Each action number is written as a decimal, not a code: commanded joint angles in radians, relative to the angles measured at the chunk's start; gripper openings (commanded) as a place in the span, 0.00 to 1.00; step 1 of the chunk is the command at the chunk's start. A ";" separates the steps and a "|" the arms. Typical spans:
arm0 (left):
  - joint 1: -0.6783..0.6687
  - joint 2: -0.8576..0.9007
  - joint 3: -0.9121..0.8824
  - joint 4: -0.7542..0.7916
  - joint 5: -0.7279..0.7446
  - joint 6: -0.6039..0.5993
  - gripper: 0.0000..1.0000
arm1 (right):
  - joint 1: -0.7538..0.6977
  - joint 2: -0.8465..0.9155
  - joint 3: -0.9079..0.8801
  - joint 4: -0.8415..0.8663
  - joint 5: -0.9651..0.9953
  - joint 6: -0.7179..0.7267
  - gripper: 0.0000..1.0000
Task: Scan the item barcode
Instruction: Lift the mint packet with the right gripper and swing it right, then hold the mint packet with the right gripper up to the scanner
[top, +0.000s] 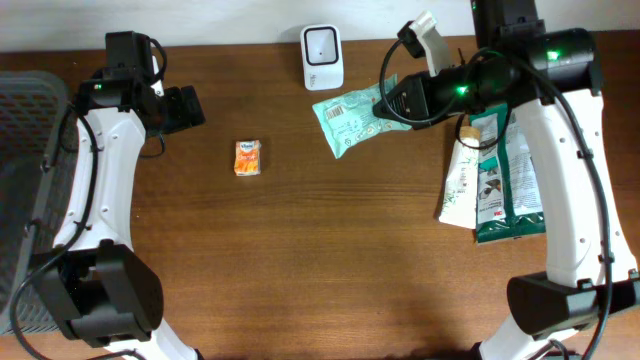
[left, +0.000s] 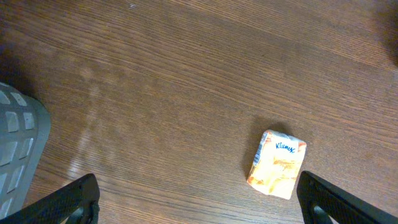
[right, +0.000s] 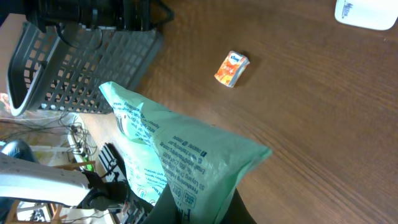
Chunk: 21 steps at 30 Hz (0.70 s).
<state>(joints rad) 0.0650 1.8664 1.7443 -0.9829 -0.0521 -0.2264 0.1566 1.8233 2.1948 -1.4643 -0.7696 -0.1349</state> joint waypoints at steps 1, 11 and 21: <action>0.003 -0.013 -0.011 0.001 0.010 0.008 0.99 | 0.012 0.002 0.009 0.044 -0.025 -0.006 0.04; 0.003 -0.013 -0.011 0.001 0.011 0.008 0.99 | 0.269 0.308 0.007 0.740 0.921 -0.150 0.04; 0.003 -0.013 -0.010 0.001 0.010 0.008 0.99 | 0.267 0.608 0.007 1.444 1.105 -0.924 0.04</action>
<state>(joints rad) 0.0650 1.8664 1.7386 -0.9806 -0.0490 -0.2264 0.4244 2.3669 2.1891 -0.1410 0.2756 -0.8452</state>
